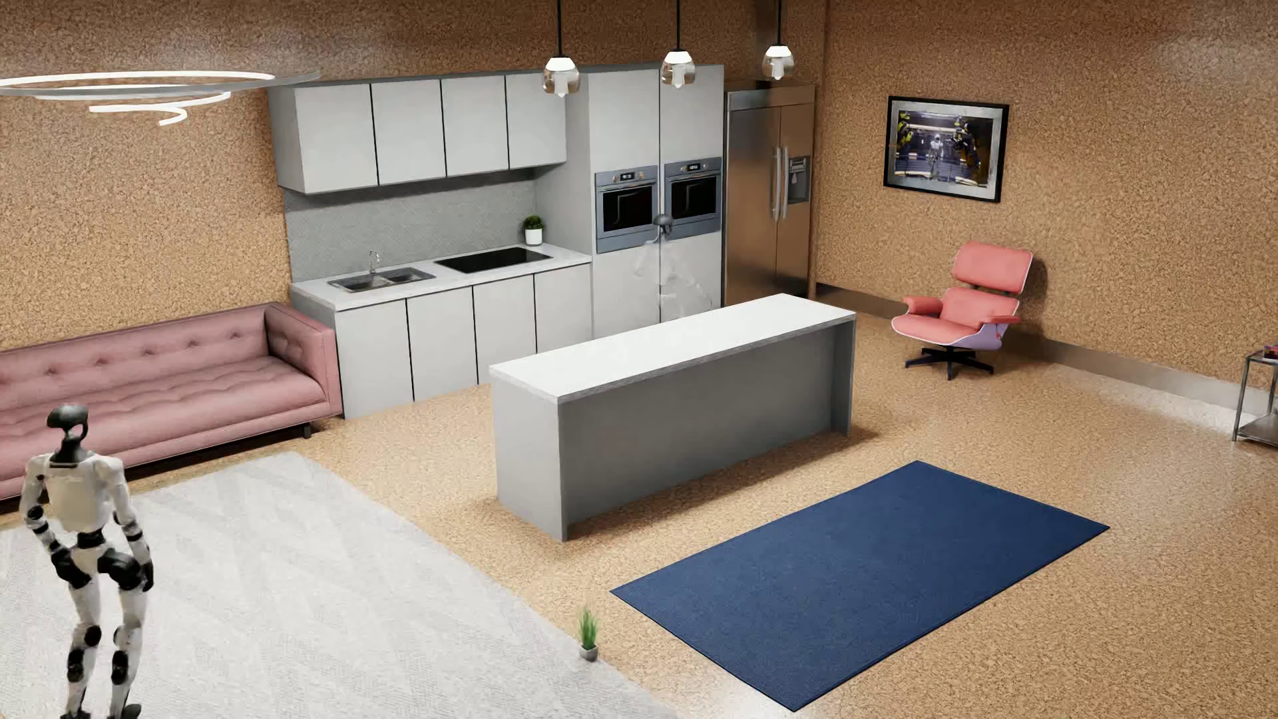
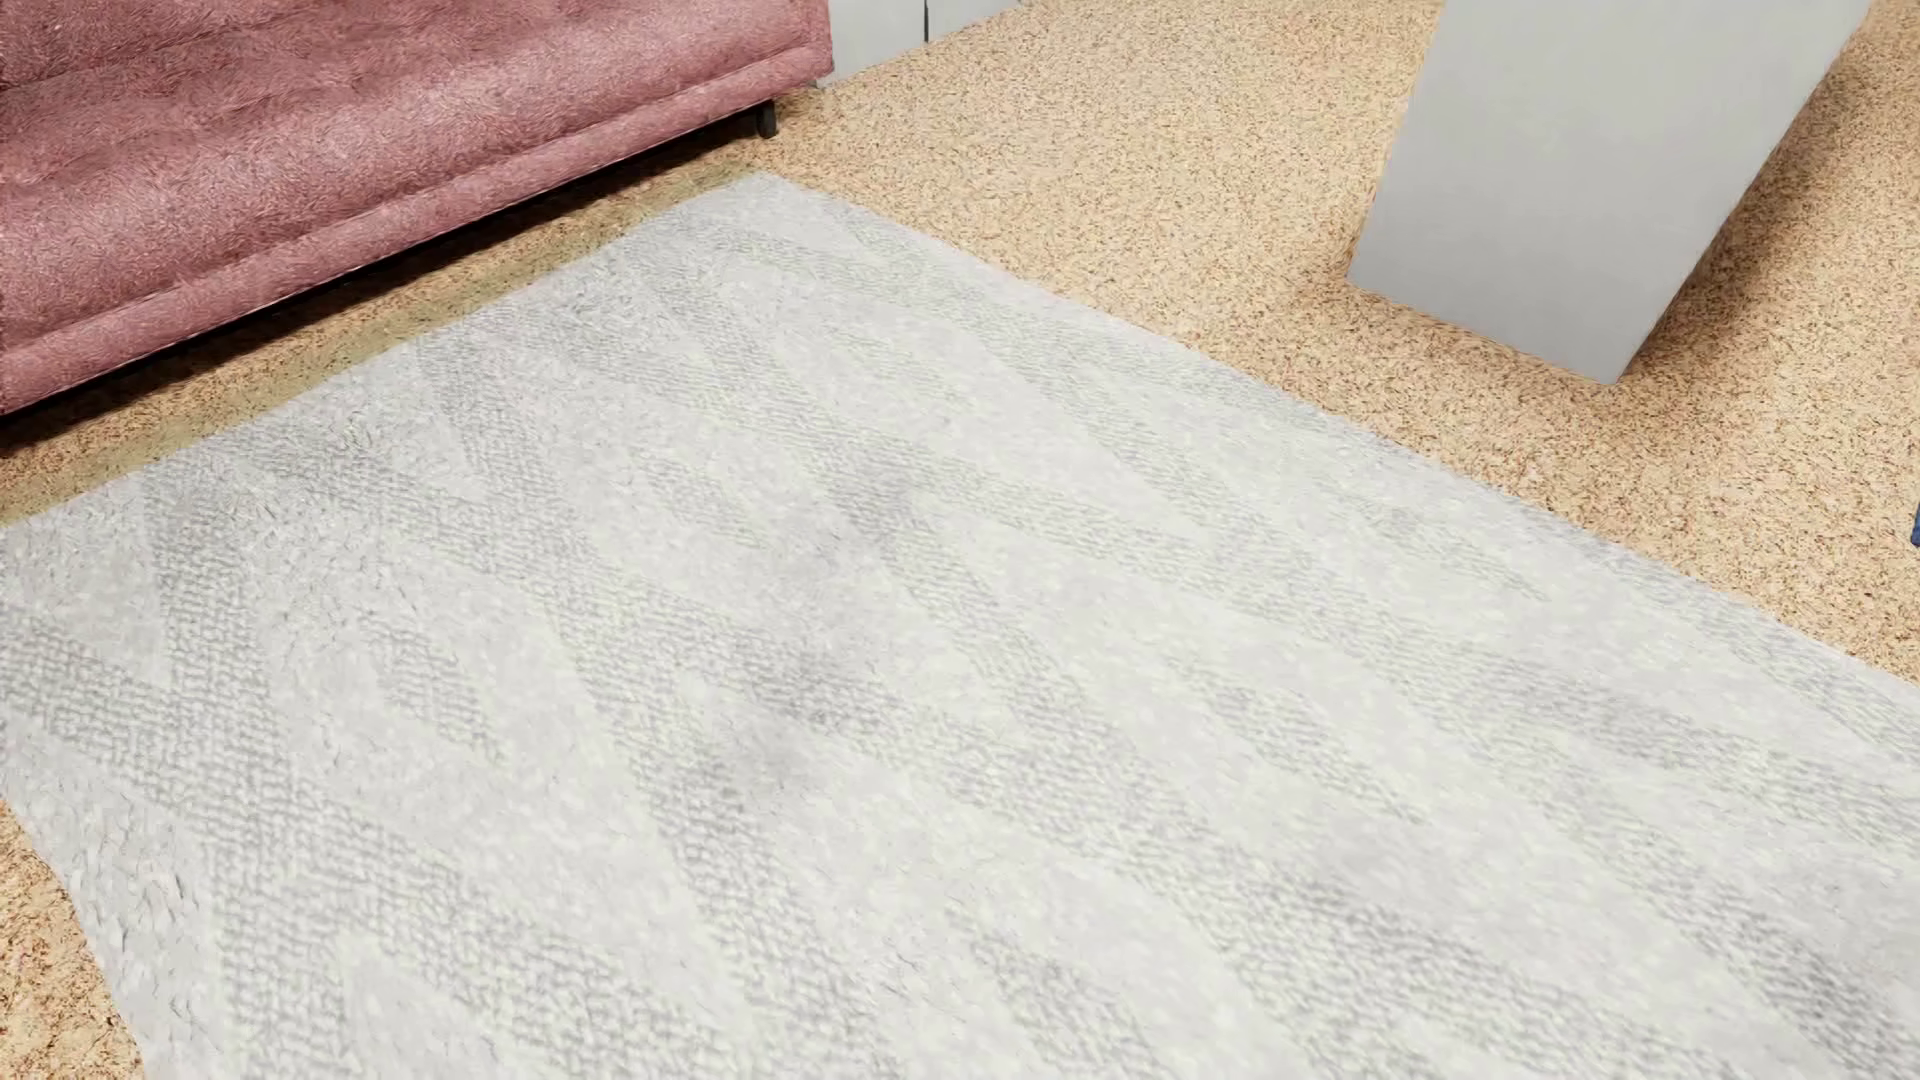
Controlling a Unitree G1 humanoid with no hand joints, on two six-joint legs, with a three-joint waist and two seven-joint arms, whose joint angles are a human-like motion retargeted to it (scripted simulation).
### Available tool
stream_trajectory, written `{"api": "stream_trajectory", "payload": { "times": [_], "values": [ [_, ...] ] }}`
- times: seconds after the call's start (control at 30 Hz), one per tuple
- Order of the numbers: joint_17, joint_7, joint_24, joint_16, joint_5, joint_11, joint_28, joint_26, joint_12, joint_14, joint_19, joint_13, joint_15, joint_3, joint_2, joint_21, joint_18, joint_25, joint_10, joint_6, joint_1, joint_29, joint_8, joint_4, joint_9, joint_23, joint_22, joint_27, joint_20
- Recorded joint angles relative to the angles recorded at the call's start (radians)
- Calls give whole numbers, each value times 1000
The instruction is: Go to the armchair
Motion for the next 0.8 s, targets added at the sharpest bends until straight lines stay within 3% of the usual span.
{"api": "stream_trajectory", "payload": {
  "times": [0.3, 0.33, 0.43, 0.47, 0.5, 0.6, 0.73, 0.8],
  "values": [
    [21, 0, 0, -17, 12, 6, 0, 0, -41, -56, 0, -39, 115, -33, -47, -38, 0, 0, -17, 6, 12, 0, 0, -6, 11, -88, -24, 0, 25],
    [18, 0, 0, -15, 23, 10, 0, 0, -28, -75, 0, -35, 130, -7, -47, -1, 0, 0, 2, 9, 1, 0, 0, -4, 14, -97, -20, 0, 19],
    [2, 0, 0, -8, 43, 9, 0, 0, 7, -112, 0, -43, 86, 12, 24, 41, 0, 0, 243, 19, -131, 0, 0, 12, 65, -83, 3, 0, 29],
    [-32, 0, 0, -11, 41, 8, 0, 0, 13, -123, 0, -29, 68, 22, 49, 26, 0, 0, 341, 21, -189, 0, 0, 3, 87, -166, 3, 0, 17],
    [-42, 0, 0, -10, 22, 2, 0, 0, 31, -129, 0, -41, 44, 66, 67, 49, 0, 0, 415, 10, -244, 0, 0, 3, 83, -163, 8, 0, 11],
    [-23, 0, 0, 12, -14, -17, 0, 0, 65, -71, 0, -98, -17, 159, 118, 11, 0, 0, 334, -30, -387, 0, 0, 5, 96, -131, 30, 0, 1],
    [-25, 0, 0, 12, -21, -37, 0, 0, 87, 43, 0, -147, -163, 183, 291, -9, 0, 0, 165, -31, -507, 0, 0, 12, 126, -136, 131, 0, -3],
    [-20, 0, 0, 16, -18, -58, 0, 0, 88, 25, 0, -169, -152, 234, 365, 18, 0, 0, 171, -29, -526, 0, 0, 48, 128, -86, 148, 0, 13]
  ]
}}
